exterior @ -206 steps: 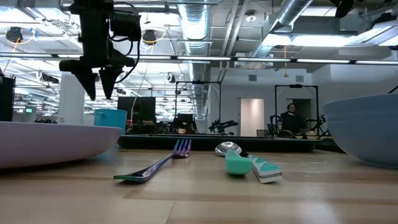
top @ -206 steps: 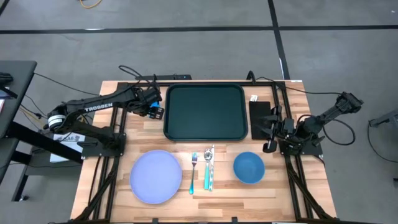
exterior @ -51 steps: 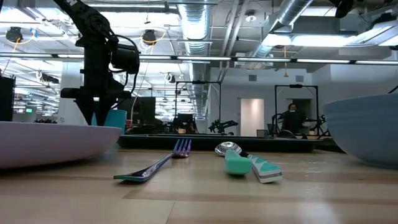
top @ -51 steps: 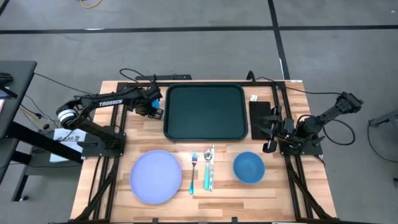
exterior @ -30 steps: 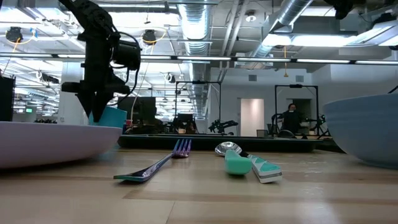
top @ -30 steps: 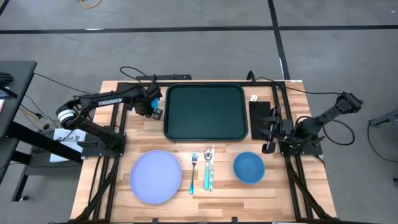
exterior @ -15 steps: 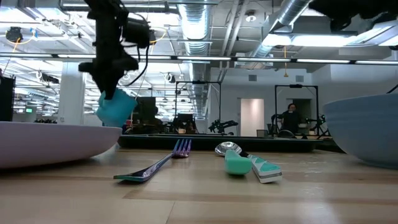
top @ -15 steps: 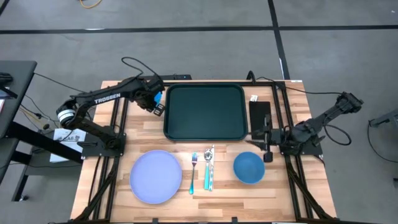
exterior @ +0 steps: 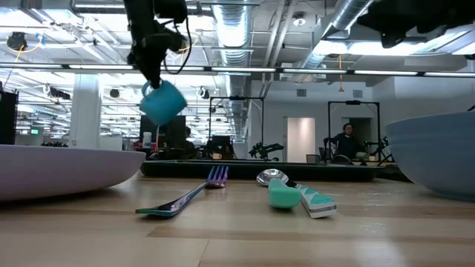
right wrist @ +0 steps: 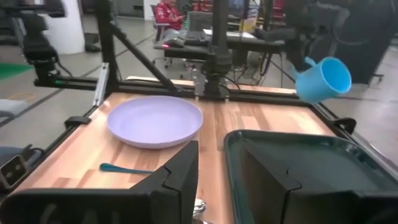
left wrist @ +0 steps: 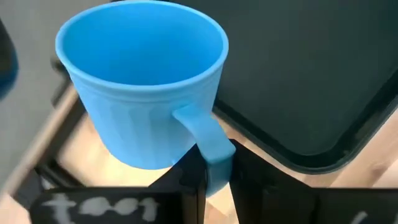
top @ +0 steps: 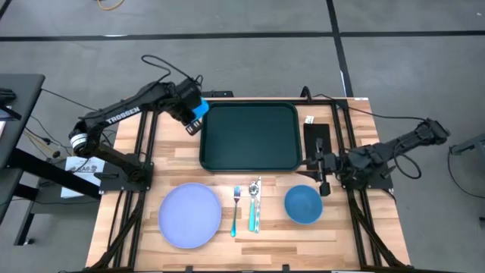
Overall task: Set up tray
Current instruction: Put the blue mug on the black serving tray
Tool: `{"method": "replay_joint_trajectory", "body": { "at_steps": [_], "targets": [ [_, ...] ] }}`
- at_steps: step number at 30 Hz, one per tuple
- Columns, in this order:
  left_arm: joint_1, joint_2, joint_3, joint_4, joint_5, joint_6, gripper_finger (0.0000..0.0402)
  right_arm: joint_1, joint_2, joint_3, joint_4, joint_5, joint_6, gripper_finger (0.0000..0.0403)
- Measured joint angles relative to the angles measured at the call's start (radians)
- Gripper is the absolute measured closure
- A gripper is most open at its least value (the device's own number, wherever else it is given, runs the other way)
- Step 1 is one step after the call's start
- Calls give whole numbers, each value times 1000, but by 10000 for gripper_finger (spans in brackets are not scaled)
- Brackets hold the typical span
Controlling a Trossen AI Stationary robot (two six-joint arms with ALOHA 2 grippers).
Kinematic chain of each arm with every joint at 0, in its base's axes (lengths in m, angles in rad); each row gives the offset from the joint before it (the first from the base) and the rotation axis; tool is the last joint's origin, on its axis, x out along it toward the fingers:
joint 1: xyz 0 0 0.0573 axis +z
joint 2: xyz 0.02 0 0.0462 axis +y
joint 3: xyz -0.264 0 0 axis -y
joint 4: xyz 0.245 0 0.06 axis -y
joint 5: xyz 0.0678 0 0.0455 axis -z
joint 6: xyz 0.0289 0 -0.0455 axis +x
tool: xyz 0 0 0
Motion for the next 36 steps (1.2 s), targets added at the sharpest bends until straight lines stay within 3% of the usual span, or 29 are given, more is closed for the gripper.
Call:
{"method": "replay_joint_trajectory", "body": {
  "at_steps": [7, 14, 20, 26, 30, 36],
  "targets": [
    [-22, 4, 3, 203, 47, 186, 383, -120, 6, 0, 4, -74, 21, 295],
    [-21, 4, 2, 396, 194, 212, 398, -187, 20, 0, 2, -85, 42, 295],
    [-29, 4, -2, 483, 221, 192, 396, -202, 20, 0, 4, -90, 50, 295],
    [-60, 3, -110, 707, 280, 156, 398, -201, 20, 0, 5, -91, 50, 295],
    [-73, 4, -227, 905, 387, 98, 395, -201, 20, 0, 4, -91, 50, 295],
    [-72, 4, -435, 1324, 393, -46, 398, -201, 20, 0, 4, -90, 50, 295]
  ]
}}
